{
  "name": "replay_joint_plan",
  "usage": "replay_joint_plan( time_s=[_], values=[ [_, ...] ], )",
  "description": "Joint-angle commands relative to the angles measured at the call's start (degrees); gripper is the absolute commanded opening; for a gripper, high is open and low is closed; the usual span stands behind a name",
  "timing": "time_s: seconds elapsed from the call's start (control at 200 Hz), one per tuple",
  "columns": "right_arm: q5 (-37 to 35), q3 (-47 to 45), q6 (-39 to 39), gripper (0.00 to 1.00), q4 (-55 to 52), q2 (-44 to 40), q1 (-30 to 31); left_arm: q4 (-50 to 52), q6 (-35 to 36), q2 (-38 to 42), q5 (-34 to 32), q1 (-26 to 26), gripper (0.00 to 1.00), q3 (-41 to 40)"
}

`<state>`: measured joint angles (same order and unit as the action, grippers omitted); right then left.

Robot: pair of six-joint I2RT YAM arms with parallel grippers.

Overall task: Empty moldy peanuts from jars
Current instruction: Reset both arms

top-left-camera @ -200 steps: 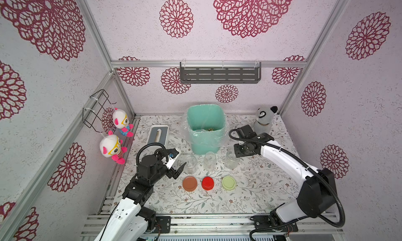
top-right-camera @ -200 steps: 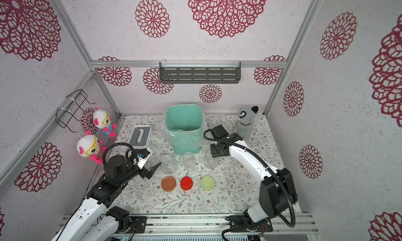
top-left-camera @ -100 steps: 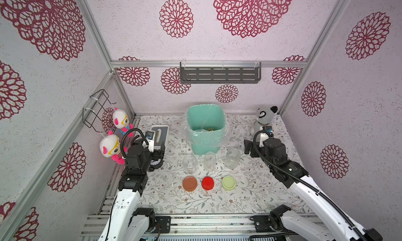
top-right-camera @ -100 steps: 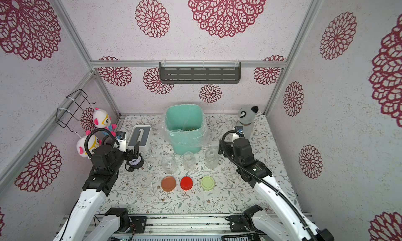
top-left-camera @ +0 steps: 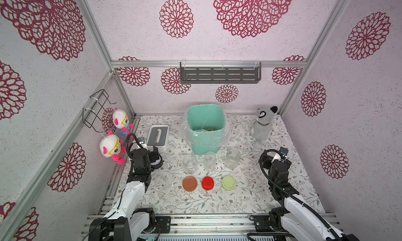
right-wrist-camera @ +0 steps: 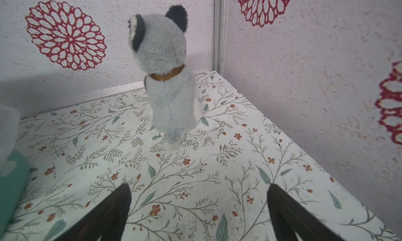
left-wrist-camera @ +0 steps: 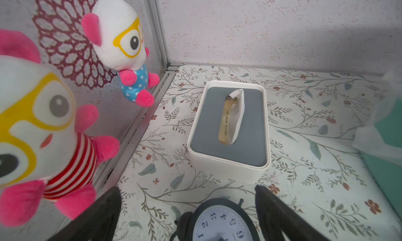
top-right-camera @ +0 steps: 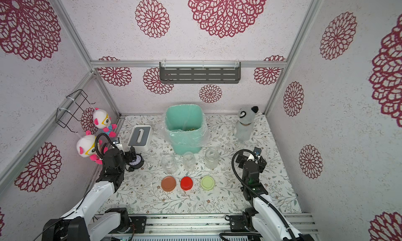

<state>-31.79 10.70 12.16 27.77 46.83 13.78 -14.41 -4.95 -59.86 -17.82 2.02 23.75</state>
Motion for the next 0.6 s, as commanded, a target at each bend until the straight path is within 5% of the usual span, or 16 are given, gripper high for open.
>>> replay_joint_plan(
  time_s=[0.0,0.505,0.595],
  values=[
    [-1.43,-1.49,-3.96,0.99,14.29,2.99,-0.46,-7.45,-2.53,-1.47,-2.58,0.79,0.97,-1.13],
    [8.71,-4.93,-9.96,0.99,39.53,24.38,-3.95,-31.88,-2.94,-15.15,-3.91,1.21,0.97,-5.35],
    [11.00,-2.18,-12.21,0.99,36.40,26.17,-4.11,-35.64,-2.87,-18.09,-2.20,1.60,0.97,-5.29]
  ],
)
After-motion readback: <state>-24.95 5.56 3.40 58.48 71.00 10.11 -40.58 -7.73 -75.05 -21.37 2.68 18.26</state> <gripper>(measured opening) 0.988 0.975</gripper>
